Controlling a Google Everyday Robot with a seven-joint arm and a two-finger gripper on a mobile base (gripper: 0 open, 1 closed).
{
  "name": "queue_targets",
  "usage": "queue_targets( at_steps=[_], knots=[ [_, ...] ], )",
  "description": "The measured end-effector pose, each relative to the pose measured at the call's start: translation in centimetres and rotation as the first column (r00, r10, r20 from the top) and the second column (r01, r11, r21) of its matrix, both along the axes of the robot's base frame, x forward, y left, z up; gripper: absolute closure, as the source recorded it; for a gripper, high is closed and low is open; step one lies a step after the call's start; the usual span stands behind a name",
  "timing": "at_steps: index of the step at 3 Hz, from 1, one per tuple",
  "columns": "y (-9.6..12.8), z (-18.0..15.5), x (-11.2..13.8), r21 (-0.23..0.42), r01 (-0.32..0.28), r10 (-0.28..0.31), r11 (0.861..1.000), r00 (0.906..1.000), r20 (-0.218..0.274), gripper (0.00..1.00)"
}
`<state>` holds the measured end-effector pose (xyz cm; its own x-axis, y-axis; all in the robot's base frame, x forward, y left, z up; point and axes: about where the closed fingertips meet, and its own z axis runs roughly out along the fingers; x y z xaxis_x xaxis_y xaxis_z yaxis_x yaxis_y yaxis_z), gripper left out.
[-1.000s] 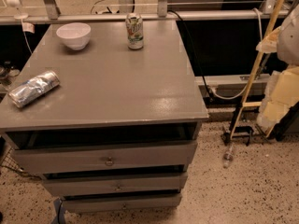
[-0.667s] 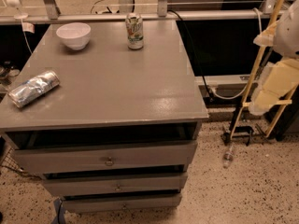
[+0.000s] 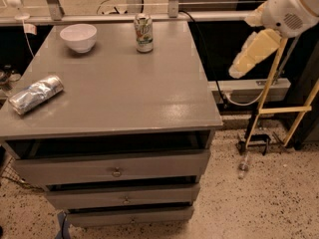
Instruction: Move 7up can near redbull can
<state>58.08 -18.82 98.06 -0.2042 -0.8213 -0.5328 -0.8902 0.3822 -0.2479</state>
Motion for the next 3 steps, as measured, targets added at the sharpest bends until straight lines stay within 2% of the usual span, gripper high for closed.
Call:
queue_targets(
  at_steps=[1,2,3],
  knots=[
    [3.6,0.5,6.9,0.162,-0.084,0.079,0.983,0.9961,0.038,0.0],
    [4.3,0.1,7.6,0.166,-0.088,0.082,0.982,0.9958,0.039,0.0],
    [8.2,-2.0,11.5,0.188,-0.105,0.098,0.977,0.9941,0.045,0.0]
  ],
)
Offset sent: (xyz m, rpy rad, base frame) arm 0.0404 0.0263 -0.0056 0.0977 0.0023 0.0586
